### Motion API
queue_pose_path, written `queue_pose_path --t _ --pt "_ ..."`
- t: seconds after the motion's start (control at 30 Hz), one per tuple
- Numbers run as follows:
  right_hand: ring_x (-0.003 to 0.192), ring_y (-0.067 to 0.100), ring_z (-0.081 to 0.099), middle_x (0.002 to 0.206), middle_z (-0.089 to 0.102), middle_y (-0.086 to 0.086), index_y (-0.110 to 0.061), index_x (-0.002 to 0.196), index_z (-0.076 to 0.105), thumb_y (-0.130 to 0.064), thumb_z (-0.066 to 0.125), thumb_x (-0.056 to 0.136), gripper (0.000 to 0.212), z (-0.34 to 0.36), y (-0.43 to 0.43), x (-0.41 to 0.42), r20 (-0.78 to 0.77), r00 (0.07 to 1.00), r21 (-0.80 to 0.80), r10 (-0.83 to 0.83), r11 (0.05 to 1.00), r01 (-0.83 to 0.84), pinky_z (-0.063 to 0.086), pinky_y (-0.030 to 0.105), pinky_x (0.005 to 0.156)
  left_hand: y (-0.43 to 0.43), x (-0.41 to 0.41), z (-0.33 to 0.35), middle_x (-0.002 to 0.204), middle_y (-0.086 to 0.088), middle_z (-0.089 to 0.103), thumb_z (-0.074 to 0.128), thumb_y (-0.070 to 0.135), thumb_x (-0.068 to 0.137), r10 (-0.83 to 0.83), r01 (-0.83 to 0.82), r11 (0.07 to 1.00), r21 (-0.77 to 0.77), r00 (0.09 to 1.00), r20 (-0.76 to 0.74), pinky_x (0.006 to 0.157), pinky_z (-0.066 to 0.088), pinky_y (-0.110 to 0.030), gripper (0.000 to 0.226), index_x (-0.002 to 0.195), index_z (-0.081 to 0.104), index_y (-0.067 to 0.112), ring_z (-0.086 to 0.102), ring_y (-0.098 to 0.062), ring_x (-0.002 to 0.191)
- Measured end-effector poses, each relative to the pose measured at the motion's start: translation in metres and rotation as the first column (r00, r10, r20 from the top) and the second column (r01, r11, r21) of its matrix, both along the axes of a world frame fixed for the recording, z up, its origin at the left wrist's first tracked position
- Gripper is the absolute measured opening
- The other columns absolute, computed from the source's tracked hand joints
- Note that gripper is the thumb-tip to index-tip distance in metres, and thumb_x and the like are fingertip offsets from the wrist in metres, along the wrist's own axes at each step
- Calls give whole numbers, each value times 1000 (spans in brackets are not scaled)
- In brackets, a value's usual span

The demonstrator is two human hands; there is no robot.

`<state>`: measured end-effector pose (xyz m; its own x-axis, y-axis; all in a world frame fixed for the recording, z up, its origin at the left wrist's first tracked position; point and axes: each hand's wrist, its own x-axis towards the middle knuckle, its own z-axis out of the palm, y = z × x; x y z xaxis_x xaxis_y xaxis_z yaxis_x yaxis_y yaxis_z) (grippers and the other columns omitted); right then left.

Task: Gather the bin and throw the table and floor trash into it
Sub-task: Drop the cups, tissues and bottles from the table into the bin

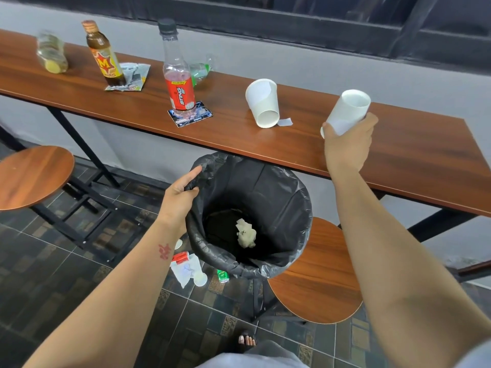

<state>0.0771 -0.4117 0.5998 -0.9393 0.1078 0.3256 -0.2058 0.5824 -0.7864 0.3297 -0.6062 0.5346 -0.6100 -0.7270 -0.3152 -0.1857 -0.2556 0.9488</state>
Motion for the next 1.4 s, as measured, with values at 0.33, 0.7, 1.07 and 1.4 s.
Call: queue_pose_path --t 0.33,0.7,1.07,1.4 --pt "118 21 52 132 53 7 -14 138 40 -46 72 78 76 -36 0 128 -304 860 306 411 897 -320 42 33 99 7 16 2 138 4 62 46 -6 101 32 -32 999 13 999 -28 111 45 -44 54 129 68 35 57 -22 129" --pt "129 27 45 142 46 4 -25 147 23 -47 67 82 82 -99 10 160 378 756 740 534 316 -594 33 41 108 9 45 8 144 7 57 48 -7 100 70 -71 997 -23 997 -41 115 41 -40 54 129 68 34 50 -18 136" --pt "130 20 44 137 53 2 -18 139 48 -40 58 93 52 -39 -17 156 -121 736 537 666 667 -516 42 38 106 1 50 11 145 7 57 48 -6 101 111 -112 994 -9 993 -47 112 44 -45 53 130 67 34 50 -21 136" --pt "134 26 37 146 43 6 -16 140 43 -39 59 91 57 -3 -75 83 -247 847 492 471 814 -309 33 37 110 -13 40 5 135 0 65 43 -9 101 143 -140 989 49 987 -69 105 51 -44 56 130 68 31 64 -26 120"
